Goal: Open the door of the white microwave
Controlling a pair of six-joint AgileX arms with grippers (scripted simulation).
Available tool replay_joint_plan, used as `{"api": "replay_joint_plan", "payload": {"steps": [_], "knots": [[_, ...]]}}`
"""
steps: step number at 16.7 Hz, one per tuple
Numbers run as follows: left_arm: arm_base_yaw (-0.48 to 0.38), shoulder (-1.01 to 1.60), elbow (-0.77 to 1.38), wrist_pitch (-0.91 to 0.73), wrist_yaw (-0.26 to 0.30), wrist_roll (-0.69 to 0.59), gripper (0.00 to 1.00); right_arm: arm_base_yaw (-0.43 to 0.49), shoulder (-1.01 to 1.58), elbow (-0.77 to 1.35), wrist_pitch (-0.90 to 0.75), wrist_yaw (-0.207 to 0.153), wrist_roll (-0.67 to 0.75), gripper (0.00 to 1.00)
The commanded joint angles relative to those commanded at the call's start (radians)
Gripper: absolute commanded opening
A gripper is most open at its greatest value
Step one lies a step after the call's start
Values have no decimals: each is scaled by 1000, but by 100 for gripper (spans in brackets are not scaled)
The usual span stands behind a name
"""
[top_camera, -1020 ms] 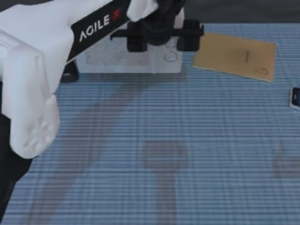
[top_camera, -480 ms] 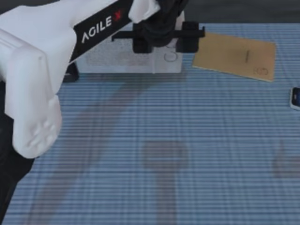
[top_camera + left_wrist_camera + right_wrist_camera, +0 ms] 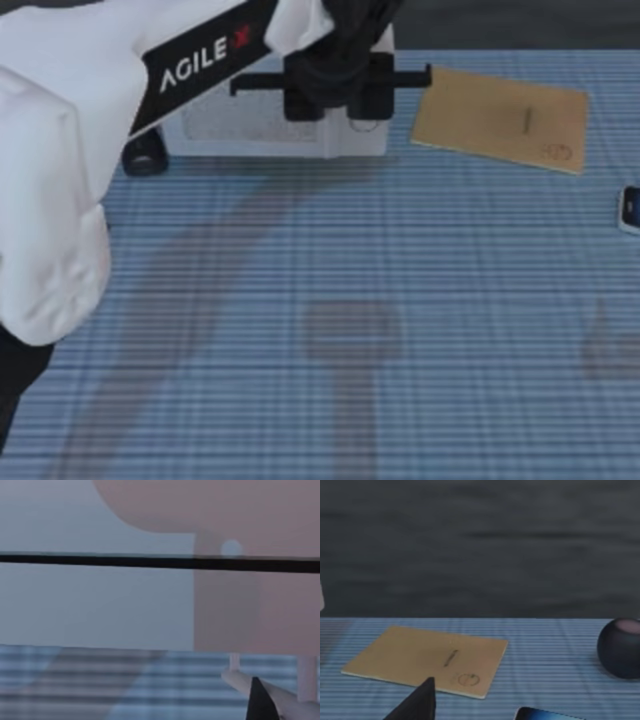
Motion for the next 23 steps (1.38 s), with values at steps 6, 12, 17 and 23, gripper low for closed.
{"api": "replay_joint_plan", "payload": {"steps": [6, 12, 17, 23], "knots": [[-1, -55, -80, 33, -11, -13, 0, 0, 0, 0, 0, 0, 0, 100], [-1, -55, -80, 33, -11, -13, 0, 0, 0, 0, 0, 0, 0, 100], [-1, -55, -80, 33, -11, -13, 0, 0, 0, 0, 0, 0, 0, 100], [-1, -55, -80, 33, -11, -13, 0, 0, 0, 0, 0, 0, 0, 100]]}}
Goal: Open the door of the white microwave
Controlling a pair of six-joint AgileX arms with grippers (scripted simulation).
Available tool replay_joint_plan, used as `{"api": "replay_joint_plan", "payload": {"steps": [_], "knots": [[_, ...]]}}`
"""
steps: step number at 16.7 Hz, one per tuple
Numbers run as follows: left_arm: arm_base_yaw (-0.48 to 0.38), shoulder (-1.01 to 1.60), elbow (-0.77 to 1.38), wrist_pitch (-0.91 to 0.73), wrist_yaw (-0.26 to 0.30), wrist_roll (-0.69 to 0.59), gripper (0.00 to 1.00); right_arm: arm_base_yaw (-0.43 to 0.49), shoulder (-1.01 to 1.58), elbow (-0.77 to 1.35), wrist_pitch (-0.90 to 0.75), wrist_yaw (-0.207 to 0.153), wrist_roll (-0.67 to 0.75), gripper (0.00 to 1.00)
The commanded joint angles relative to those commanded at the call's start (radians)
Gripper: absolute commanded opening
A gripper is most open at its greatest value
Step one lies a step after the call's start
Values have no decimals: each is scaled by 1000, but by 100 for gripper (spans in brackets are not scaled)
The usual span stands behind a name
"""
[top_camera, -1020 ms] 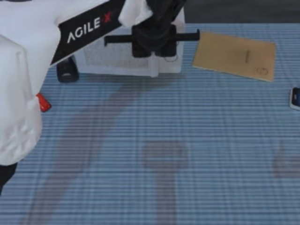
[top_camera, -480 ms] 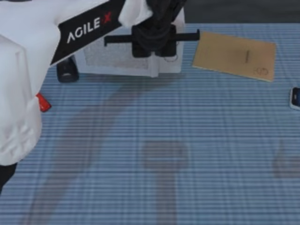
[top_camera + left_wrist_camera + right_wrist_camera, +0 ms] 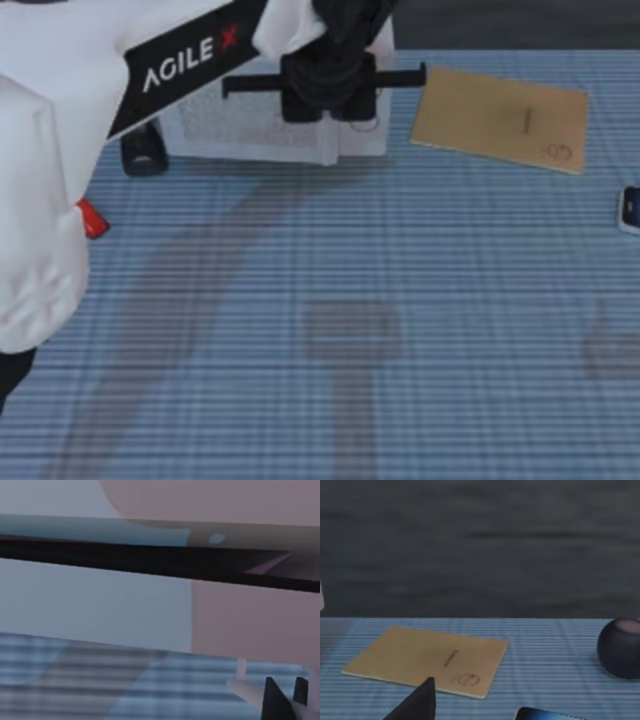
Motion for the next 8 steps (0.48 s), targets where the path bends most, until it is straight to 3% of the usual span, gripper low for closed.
{"api": "replay_joint_plan", "payload": {"steps": [8], "knots": [[-6, -7, -17, 11, 9, 5, 0, 0, 0, 0, 0, 0, 0, 100]]}}
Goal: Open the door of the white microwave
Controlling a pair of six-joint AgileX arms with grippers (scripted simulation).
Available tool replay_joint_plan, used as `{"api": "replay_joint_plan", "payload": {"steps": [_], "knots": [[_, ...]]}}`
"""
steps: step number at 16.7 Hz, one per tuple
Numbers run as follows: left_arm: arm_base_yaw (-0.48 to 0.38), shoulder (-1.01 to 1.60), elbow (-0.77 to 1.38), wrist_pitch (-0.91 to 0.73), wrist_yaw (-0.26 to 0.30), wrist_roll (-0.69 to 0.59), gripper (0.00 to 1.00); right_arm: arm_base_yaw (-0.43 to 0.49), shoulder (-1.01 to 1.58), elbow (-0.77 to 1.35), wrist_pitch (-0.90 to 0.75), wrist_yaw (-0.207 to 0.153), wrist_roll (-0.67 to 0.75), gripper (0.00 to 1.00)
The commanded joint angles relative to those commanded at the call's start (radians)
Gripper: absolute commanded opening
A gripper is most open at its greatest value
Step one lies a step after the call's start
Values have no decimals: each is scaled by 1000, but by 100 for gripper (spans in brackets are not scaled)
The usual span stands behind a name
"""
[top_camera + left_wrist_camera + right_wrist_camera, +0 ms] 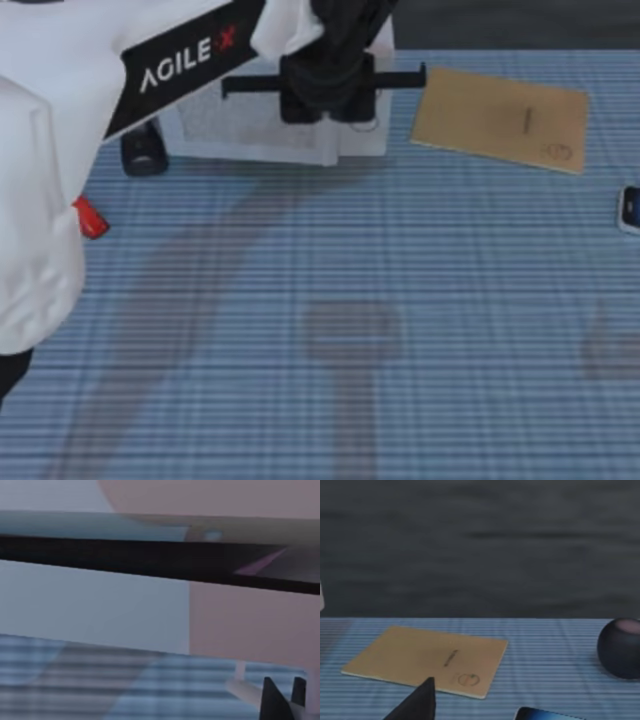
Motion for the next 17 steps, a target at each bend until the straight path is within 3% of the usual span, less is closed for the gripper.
{"api": "replay_joint_plan", "payload": {"steps": [5, 17], "knots": [[9, -69, -112, 58, 22, 64, 0, 0, 0, 0, 0, 0, 0, 100], [9, -75, -119, 64, 24, 68, 0, 0, 0, 0, 0, 0, 0, 100]]}}
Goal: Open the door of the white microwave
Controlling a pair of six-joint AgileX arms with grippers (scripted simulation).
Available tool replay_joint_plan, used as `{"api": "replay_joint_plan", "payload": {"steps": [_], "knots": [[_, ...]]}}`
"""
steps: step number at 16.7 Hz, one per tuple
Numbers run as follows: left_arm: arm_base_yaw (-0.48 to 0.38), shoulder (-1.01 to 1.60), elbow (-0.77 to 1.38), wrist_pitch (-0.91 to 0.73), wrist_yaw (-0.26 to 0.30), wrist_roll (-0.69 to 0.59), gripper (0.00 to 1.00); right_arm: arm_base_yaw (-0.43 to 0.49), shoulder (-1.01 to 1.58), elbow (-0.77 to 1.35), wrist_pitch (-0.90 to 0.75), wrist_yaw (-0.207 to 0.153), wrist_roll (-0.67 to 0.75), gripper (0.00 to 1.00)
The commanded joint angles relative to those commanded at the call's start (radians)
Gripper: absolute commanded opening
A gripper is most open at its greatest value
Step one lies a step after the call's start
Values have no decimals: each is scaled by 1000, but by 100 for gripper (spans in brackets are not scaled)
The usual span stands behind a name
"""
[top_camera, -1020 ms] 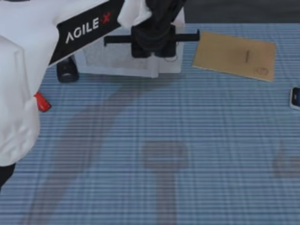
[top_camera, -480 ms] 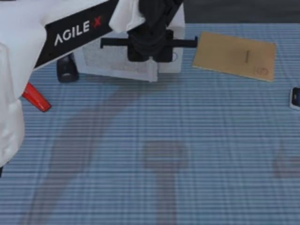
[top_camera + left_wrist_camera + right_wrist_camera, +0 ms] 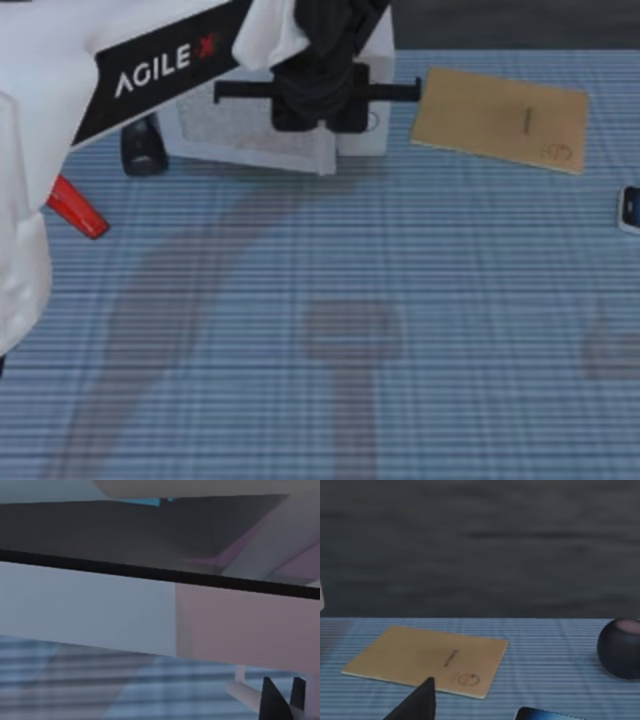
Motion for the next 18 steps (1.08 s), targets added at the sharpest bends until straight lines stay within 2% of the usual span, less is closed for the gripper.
{"api": "replay_joint_plan", "payload": {"steps": [13, 18], "knots": [[0, 0, 0, 0, 0, 0, 0, 0, 0, 0, 0, 0, 0, 100], [0, -36, -64, 32, 21, 38, 0, 0, 0, 0, 0, 0, 0, 100]]}}
